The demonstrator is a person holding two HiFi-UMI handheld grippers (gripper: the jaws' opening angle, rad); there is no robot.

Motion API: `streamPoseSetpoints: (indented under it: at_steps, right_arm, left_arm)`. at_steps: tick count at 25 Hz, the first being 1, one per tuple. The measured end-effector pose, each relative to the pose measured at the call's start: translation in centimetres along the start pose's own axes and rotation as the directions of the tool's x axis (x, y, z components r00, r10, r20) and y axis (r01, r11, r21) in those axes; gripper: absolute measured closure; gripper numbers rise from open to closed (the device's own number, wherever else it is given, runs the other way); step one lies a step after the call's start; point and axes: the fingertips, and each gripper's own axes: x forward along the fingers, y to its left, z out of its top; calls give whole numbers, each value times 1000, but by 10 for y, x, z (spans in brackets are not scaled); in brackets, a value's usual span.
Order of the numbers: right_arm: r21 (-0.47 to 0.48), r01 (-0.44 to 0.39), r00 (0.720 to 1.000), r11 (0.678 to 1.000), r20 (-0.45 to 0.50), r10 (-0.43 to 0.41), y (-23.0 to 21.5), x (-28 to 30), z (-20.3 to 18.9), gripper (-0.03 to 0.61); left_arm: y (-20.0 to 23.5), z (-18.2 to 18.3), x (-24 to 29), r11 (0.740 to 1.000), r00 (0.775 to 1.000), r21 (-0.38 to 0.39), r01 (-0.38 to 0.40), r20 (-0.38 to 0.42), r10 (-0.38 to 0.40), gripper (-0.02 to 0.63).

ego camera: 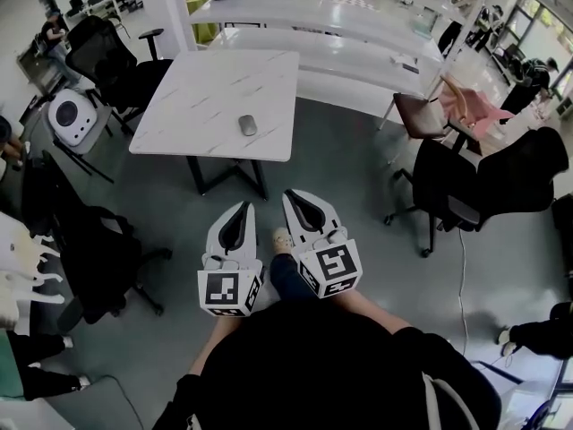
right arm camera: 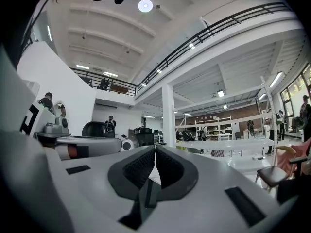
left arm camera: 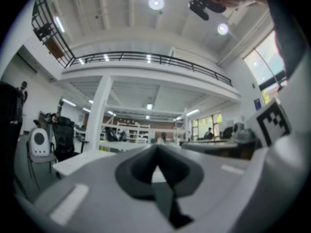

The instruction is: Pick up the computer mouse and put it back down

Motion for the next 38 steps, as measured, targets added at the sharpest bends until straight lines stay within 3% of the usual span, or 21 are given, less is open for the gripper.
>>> streamPoseSetpoints:
  at_steps: [5, 23, 38]
  right_arm:
    - [-5, -11, 1000, 1000, 11, 11, -30, 52, -5, 557]
    - [1, -103, 991, 995, -82, 103, -158, 274, -28, 557]
    - [50, -157, 978, 986, -129, 162, -180, 332, -49, 557]
  left_arm:
    - [25, -7, 53, 1000, 1000, 14, 2, -2, -2, 606]
    - [151, -16, 253, 990, 990, 6, -139, 1, 139, 606]
    - [188, -36, 305, 981, 980, -13, -193, -52, 192, 606]
